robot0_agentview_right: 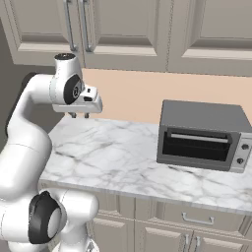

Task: Move the bowls from the cabinet to the plates on the dining table.

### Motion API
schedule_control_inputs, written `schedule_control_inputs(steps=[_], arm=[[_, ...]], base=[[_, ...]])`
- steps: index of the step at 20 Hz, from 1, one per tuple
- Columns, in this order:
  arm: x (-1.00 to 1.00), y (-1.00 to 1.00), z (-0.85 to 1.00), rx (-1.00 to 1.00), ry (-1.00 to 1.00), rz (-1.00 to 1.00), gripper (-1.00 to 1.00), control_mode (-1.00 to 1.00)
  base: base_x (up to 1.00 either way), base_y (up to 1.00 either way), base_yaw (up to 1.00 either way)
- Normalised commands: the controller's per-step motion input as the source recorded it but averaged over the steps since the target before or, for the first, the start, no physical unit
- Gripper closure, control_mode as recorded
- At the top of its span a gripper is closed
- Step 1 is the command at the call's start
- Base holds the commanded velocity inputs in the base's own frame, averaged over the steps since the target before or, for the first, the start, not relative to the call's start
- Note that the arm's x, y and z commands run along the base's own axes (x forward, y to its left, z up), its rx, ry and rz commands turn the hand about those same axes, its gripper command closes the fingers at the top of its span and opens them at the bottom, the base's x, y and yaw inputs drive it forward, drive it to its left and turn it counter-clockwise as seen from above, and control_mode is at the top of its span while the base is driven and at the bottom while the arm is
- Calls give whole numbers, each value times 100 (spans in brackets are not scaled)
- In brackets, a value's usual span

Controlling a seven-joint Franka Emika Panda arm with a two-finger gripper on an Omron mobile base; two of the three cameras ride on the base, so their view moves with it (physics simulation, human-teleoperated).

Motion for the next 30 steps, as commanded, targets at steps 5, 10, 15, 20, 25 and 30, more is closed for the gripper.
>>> schedule_control_inputs(steps=[5, 10, 15, 20, 25, 30], arm=[[-5, 0, 16, 0, -4, 0, -100, -100], [-18, 0, 38, 0, -13, 0, -100, -100], [-19, 0, 46, 0, -15, 0, -100, -100], [-11, 0, 50, 0, -15, 0, -100, -100], [-7, -2, 57, 0, -15, 0, -100, -100], [-3, -4, 57, 0, -14, 0, -100, -100]], base=[[0, 0, 0], [0, 0, 0], [0, 0, 0], [0, 0, 0], [0, 0, 0], [0, 0, 0]])
